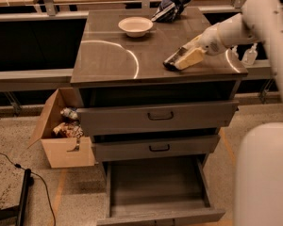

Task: Place rxbar chocolate into bottom drawer

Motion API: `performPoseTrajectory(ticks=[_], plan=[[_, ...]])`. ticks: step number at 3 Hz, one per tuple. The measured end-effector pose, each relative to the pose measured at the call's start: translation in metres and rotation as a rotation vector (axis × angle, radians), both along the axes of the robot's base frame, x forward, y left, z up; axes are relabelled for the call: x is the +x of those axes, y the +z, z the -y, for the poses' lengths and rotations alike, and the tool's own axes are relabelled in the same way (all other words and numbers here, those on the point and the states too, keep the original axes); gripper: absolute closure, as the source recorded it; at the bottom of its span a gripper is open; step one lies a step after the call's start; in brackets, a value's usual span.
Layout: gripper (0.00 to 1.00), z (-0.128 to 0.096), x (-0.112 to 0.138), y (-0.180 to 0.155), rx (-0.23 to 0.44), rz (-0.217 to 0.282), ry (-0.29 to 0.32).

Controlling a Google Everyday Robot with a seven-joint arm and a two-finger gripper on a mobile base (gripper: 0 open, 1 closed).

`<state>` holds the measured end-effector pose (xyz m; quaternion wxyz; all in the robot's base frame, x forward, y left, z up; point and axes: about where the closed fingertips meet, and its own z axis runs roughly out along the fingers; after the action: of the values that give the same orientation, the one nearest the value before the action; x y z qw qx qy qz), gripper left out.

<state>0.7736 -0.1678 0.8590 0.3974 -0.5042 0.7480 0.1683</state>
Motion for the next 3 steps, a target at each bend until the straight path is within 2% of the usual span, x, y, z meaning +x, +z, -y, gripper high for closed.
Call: performPoseTrajectory(ticks=[1,2,3], plan=[[1.00,0.030,-0.078,0.050,-0.148,0.098,0.131],[1.00,0.048,-0.140,0.084,-0.248,0.158,0.231],[1.00,0.054,-0.169,0.071,-0.310,0.173,0.320]])
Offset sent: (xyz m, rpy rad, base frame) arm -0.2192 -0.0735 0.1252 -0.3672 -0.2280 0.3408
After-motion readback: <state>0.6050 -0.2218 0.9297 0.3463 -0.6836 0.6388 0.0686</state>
